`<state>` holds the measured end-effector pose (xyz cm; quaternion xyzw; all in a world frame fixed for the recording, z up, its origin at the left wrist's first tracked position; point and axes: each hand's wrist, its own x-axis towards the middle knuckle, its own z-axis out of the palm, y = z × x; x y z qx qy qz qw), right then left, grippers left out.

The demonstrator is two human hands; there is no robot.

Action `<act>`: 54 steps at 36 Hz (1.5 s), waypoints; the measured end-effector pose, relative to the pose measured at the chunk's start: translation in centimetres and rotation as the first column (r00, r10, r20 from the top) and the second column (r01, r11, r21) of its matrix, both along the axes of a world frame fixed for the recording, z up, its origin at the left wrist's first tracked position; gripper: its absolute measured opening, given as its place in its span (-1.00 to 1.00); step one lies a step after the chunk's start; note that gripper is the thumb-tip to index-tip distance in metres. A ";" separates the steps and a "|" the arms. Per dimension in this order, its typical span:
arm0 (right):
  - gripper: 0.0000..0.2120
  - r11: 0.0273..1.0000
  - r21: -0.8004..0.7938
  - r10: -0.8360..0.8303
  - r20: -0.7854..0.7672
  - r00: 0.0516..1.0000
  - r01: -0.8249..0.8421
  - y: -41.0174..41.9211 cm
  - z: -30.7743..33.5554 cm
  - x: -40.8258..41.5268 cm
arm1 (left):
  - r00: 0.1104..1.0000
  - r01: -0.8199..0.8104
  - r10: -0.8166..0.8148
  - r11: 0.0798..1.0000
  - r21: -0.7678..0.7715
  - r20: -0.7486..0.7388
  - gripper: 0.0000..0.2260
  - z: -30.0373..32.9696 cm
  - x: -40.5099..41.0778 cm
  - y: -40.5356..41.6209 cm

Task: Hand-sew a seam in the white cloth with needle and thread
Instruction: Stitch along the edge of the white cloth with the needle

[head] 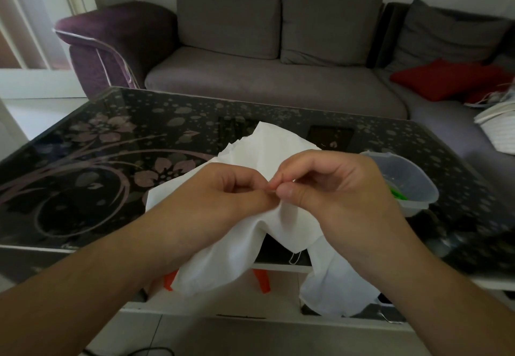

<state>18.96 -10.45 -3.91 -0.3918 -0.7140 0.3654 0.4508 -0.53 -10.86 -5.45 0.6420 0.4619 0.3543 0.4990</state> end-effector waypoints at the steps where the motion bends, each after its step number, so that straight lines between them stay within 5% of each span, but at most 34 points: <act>1: -0.82 1.000 -0.021 0.007 -0.050 0.999 -0.008 0.0 -0.1 0.0 | 1.000 -0.007 0.007 1.000 -0.003 -0.011 -0.82 0.0 0.0 -0.1; 7: -0.90 0.989 -0.149 -0.029 -0.303 0.953 -0.018 0.1 0.1 0.3 | 0.994 -0.051 0.049 0.999 -0.015 -0.094 -0.84 0.3 0.2 0.0; 17: -0.83 0.947 -0.301 -0.046 -0.470 0.882 -0.112 0.3 2.0 1.5 | 0.984 -0.119 0.115 0.993 -0.020 -0.139 -0.83 0.4 0.1 0.1; 20: -0.80 0.946 -0.321 -0.057 -0.289 0.956 -0.041 0.5 2.1 1.9 | 0.977 -0.137 0.135 0.991 -0.002 -0.165 -0.82 0.4 0.2 0.3; 23: -0.80 0.968 -0.228 -0.088 0.066 0.994 0.101 0.4 2.0 1.8 | 0.974 -0.145 0.145 0.989 0.011 -0.173 -0.82 0.3 0.0 0.2; 28: -0.87 0.991 0.011 -0.117 0.560 0.820 0.134 -0.1 1.6 1.2 | 0.963 -0.177 0.183 0.983 0.044 -0.200 -0.83 0.1 -0.1 0.3; 33: -0.97 0.974 0.089 -0.206 0.732 0.649 0.209 -0.1 1.9 1.2 | 0.952 -0.191 0.209 0.977 0.099 -0.225 -0.83 -0.3 0.0 0.4; 38: -0.88 0.954 0.158 -0.296 0.623 0.724 0.255 0.0 1.9 1.7 | 0.951 -0.113 0.167 0.971 0.211 -0.261 -0.94 -0.6 0.3 0.3; 44: -0.83 0.927 0.240 -0.369 0.441 0.818 0.289 0.5 1.3 1.6 | 0.934 0.024 0.080 0.958 0.284 -0.348 -0.81 -0.3 1.2 0.0; 54: -0.87 0.847 0.309 -0.521 0.327 0.788 0.432 1.7 1.2 2.8 | 0.946 0.010 0.074 0.966 0.258 -0.315 -0.85 -0.7 0.8 0.3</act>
